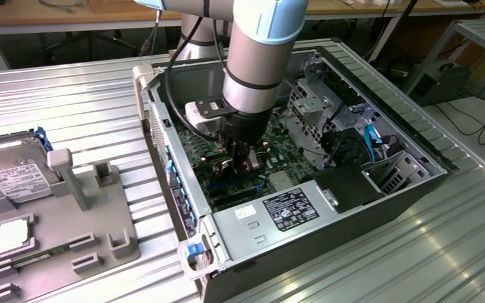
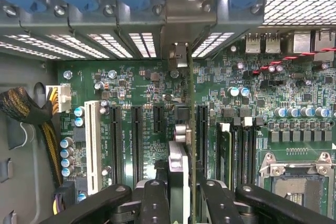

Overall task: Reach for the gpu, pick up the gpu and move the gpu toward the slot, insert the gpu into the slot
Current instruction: 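Insert the gpu into the slot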

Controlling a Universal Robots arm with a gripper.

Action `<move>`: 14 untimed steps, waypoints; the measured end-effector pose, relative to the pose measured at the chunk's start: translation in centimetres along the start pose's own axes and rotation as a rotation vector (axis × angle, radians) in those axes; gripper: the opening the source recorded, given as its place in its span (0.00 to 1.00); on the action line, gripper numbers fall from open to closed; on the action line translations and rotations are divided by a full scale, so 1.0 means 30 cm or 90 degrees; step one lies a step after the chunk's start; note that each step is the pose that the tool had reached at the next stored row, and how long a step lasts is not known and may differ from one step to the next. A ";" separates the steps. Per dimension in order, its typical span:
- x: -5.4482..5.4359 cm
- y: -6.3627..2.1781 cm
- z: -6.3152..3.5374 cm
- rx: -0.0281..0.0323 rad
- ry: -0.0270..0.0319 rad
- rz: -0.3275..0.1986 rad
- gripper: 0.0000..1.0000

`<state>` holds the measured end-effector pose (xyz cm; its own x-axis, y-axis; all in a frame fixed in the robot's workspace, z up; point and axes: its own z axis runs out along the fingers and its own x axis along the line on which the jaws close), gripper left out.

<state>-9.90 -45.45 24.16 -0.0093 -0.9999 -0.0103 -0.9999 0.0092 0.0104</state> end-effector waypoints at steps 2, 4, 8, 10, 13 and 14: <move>0.000 0.002 0.000 0.0001 -0.0001 0.000 0.28; 0.000 0.003 0.000 0.0001 -0.0001 0.000 0.28; 0.000 0.003 0.000 0.0002 -0.0001 0.000 0.28; 0.000 0.003 0.000 0.0004 -0.0002 0.000 0.28; -0.001 0.003 0.000 0.0009 -0.0001 0.000 0.28; -0.001 0.003 0.000 0.0013 -0.0001 0.000 0.28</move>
<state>-10.00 -45.42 24.17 -0.0095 -0.9999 -0.0105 -0.9999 0.0094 0.0084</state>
